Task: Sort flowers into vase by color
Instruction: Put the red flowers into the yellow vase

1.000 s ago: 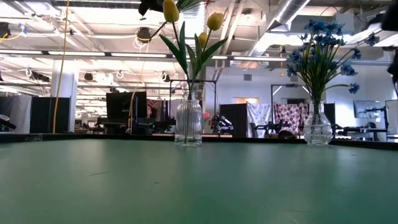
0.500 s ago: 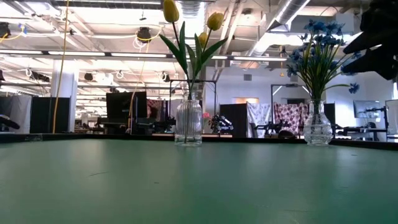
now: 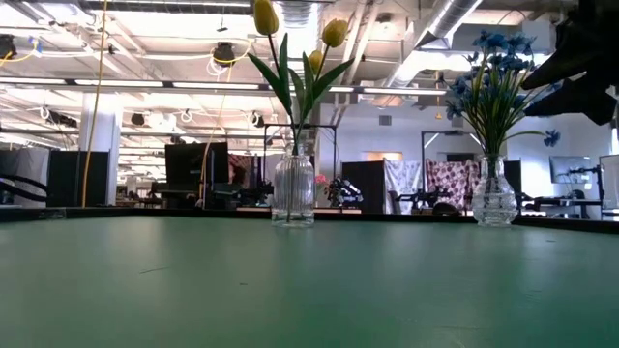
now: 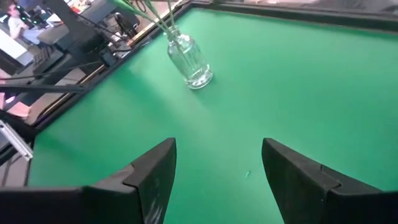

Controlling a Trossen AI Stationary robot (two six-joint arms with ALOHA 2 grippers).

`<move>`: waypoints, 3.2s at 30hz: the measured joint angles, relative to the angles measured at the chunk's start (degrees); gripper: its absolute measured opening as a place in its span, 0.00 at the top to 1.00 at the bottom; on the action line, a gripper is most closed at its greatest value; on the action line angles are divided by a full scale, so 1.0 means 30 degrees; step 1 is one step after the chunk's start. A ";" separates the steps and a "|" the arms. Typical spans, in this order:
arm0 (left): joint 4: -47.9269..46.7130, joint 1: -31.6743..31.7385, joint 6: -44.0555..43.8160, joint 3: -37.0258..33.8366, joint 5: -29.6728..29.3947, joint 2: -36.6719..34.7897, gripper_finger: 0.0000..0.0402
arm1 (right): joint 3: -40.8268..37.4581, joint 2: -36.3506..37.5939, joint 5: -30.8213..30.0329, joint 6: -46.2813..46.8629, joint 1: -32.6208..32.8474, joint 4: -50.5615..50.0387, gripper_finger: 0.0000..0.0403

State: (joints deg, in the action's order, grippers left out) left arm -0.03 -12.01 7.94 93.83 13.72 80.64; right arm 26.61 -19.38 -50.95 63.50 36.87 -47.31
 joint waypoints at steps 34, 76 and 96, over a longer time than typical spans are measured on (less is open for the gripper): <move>2.4867 -0.4723 0.0773 0.2922 -0.3185 2.0803 1.00 | 0.0000 -0.0036 -0.2155 -0.0471 0.0457 0.0506 0.34; 1.5161 -0.3299 0.2786 1.2282 0.1638 2.3714 1.00 | 0.2625 0.0000 -0.3387 -0.6086 0.0413 0.0282 0.34; 0.8655 -0.3285 0.2701 1.2267 0.1269 2.0390 1.00 | 0.7343 -0.1383 0.6495 -2.0317 0.0449 1.1701 0.34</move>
State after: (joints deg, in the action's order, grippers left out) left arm 25.93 -21.87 16.04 130.63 17.53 141.81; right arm 48.64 -23.53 -31.46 2.55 38.22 -12.21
